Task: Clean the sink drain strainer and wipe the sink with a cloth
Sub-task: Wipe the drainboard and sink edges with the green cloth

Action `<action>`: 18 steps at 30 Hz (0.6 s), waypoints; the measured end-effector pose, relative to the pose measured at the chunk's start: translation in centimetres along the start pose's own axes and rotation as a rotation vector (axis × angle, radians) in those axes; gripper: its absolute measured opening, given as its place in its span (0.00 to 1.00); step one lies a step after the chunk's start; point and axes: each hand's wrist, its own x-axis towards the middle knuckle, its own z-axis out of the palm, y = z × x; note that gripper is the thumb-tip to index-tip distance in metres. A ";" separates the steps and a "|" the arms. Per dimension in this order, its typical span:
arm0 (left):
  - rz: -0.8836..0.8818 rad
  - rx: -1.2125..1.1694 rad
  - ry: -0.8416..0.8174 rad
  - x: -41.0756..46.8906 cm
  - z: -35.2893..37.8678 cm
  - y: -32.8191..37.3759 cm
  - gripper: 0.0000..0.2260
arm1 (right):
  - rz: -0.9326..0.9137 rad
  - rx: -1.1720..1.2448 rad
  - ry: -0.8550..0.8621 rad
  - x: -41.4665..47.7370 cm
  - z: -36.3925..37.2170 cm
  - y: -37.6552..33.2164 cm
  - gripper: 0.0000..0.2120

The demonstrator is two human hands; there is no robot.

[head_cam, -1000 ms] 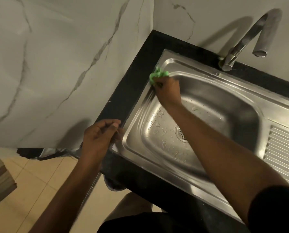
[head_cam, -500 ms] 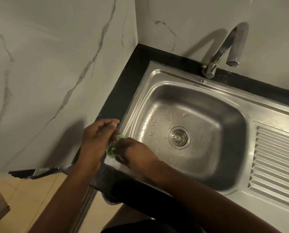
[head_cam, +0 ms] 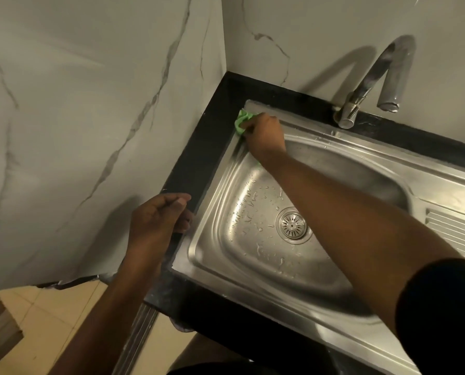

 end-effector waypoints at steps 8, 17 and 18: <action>0.001 -0.018 -0.033 -0.4 -0.4 -0.6 0.08 | -0.056 0.093 -0.126 -10.3 1.3 -1.5 0.11; -0.010 -0.018 -0.043 0.8 1.5 0.1 0.09 | -0.457 -0.061 -0.402 -20.1 2.4 -2.3 0.20; -0.012 -0.023 -0.045 0.9 1.6 0.2 0.08 | -0.431 -0.086 -0.364 -18.8 2.4 -2.0 0.20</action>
